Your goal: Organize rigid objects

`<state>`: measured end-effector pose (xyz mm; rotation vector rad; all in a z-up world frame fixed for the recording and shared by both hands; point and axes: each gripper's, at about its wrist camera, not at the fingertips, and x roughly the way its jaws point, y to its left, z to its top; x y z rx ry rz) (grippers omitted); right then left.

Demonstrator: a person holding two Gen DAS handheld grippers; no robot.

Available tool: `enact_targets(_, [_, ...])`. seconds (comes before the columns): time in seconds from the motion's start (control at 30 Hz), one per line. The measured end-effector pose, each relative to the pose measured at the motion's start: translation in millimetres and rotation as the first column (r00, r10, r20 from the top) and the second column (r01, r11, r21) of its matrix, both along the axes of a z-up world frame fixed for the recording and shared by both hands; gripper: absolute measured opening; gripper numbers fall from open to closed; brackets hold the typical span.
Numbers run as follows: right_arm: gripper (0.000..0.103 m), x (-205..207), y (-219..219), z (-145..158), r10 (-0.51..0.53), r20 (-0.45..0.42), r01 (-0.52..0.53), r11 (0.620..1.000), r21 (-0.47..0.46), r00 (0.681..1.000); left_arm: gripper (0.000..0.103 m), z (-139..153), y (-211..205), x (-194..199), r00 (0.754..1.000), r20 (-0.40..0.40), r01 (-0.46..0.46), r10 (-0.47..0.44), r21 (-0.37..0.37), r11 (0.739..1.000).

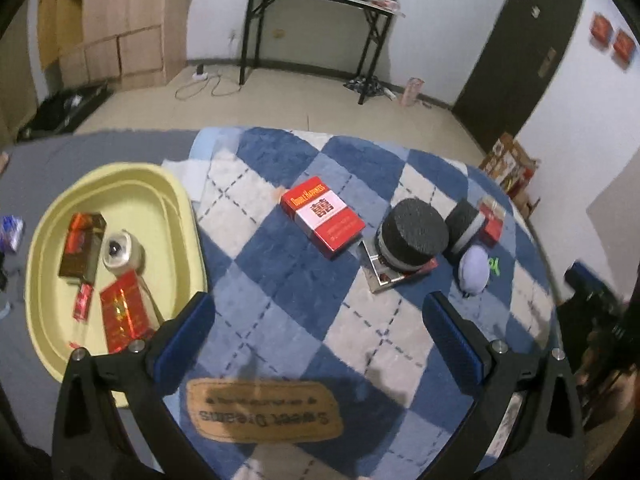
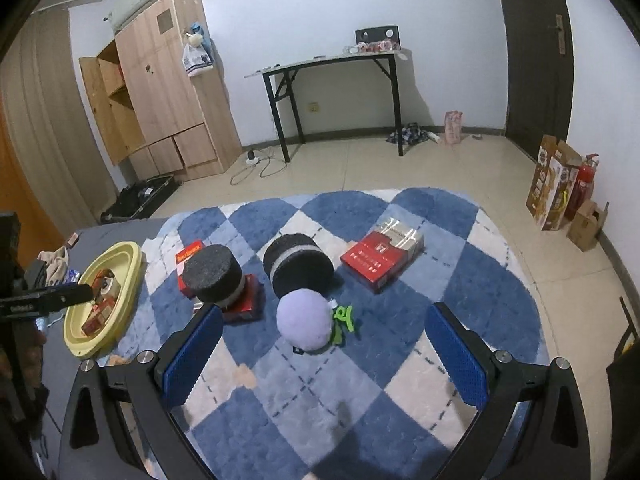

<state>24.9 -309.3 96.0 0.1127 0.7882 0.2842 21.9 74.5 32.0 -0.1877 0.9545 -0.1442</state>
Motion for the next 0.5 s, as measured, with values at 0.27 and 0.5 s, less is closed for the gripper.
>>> enact_targets(0.27, [0.103, 7.7, 5.6, -9.4, 0.016, -0.033, -0.016, 1.000, -0.014, 0.999, 0.103, 3.2, -7.3, -2.3, 1.000, 0.009, 0.027, -0.027, 0.035, 0.999])
enact_targets(0.5, [0.103, 10.4, 9.6, -13.2, 0.025, -0.038, -0.026, 0.999, -0.029, 0.999, 0.103, 4.4, -6.5, -0.7, 1.000, 0.009, 0.026, -0.026, 0.037, 0.999])
